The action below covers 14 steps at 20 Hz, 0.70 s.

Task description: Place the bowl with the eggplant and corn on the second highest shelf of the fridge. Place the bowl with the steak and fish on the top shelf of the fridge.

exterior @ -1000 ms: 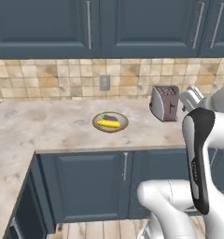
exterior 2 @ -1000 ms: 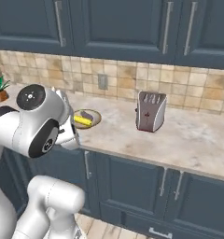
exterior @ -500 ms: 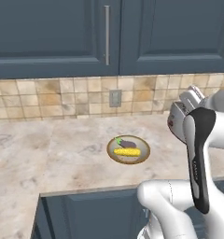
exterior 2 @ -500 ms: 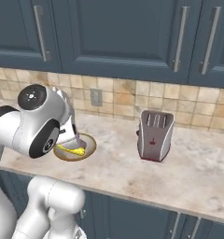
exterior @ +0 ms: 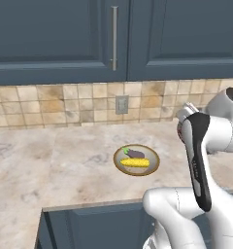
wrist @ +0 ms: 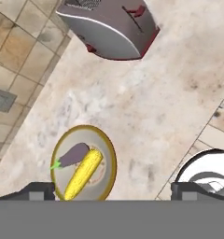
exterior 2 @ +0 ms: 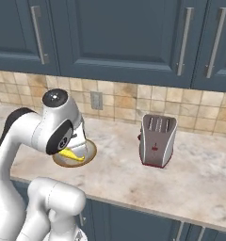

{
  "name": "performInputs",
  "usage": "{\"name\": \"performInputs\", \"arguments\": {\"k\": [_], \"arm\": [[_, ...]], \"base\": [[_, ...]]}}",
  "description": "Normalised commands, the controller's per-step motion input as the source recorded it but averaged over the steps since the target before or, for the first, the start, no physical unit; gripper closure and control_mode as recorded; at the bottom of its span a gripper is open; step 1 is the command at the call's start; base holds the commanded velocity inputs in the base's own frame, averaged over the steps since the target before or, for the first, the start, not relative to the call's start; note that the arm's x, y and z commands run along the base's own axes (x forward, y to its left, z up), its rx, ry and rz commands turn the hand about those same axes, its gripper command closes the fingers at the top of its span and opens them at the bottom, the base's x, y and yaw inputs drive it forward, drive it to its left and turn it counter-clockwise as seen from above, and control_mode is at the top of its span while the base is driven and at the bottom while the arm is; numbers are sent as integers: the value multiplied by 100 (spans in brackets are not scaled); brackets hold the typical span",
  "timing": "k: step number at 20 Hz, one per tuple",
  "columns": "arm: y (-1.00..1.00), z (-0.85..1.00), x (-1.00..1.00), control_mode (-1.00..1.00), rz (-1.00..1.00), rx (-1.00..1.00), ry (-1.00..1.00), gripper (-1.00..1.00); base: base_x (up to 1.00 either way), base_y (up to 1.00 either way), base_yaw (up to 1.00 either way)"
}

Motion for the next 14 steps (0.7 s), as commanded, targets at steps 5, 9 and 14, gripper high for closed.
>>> {"name": "performInputs", "arguments": {"k": [5,9,14], "arm": [[1,-86,51,-100,13,10,18,-100],[27,-69,32,-100,2,0,5,-100],[0,-69,30,-100,3,0,8,-100]], "base": [[0,0,0],[0,0,0],[0,0,0]]}}
